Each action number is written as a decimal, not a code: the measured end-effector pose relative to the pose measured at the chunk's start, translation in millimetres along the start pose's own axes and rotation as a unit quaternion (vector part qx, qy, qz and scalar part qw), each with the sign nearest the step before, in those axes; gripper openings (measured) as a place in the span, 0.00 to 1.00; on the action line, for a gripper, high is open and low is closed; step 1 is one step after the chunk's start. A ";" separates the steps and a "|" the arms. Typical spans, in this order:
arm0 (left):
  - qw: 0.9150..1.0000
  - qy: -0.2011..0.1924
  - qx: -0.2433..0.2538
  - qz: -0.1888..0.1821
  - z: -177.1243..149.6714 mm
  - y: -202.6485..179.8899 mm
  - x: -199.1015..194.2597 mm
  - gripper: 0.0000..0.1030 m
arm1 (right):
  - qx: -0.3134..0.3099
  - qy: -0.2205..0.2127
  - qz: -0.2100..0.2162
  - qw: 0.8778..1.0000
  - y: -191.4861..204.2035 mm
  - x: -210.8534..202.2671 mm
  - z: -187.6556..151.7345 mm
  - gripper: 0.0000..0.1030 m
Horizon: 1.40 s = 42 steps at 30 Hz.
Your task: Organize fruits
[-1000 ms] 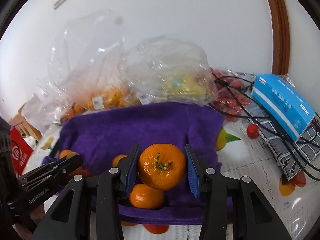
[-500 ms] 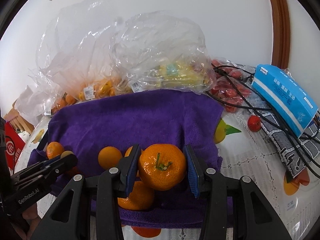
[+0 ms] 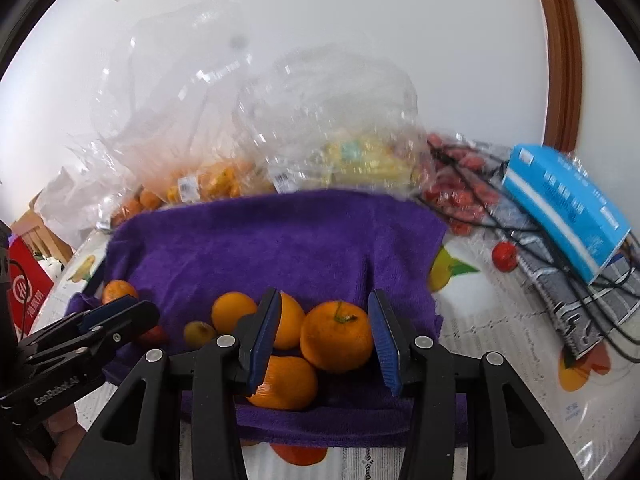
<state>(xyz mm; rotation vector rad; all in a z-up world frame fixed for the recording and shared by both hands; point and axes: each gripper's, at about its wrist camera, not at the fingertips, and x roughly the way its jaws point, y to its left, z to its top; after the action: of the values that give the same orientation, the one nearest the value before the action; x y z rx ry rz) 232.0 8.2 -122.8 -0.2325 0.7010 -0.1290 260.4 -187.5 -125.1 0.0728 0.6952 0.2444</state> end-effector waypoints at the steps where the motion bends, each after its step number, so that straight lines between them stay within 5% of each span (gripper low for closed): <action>1: 1.000 -0.006 -0.001 0.005 3.2 0.2 -6.6 0.43 | 0.002 -0.008 0.002 1.000 1.3 -6.1 1.9 0.44; 8: 0.999 -0.001 -0.013 0.031 7.3 6.7 -62.2 0.57 | 0.022 -0.008 0.028 0.999 21.3 -60.2 10.1 0.44; 13: 0.999 -0.007 -0.021 0.036 5.8 5.7 -113.4 0.65 | 0.012 -0.024 -0.004 1.000 40.4 -117.0 8.5 0.55; 24: 0.998 -0.024 0.009 0.063 -15.6 -18.4 -206.4 0.81 | 0.041 -0.013 -0.048 0.998 52.4 -213.7 -21.7 0.60; 27: 0.997 -0.029 0.020 0.064 -22.6 -26.8 -227.1 0.84 | 0.049 -0.023 -0.040 0.998 49.0 -236.6 -31.9 0.77; 32: 0.996 -0.038 0.032 0.074 -31.7 -39.8 -248.4 0.86 | 0.021 -0.049 -0.058 0.997 56.9 -275.2 -48.6 0.95; 42: 0.994 -0.044 0.047 0.084 -36.8 -52.5 -257.0 0.87 | 0.015 -0.053 -0.070 0.996 50.9 -296.2 -62.4 0.97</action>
<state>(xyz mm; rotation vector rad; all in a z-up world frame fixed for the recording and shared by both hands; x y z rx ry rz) 11.3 1.4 23.4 -0.0872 0.6223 0.0080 -9.2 -212.2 19.7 0.0658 0.5959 0.0944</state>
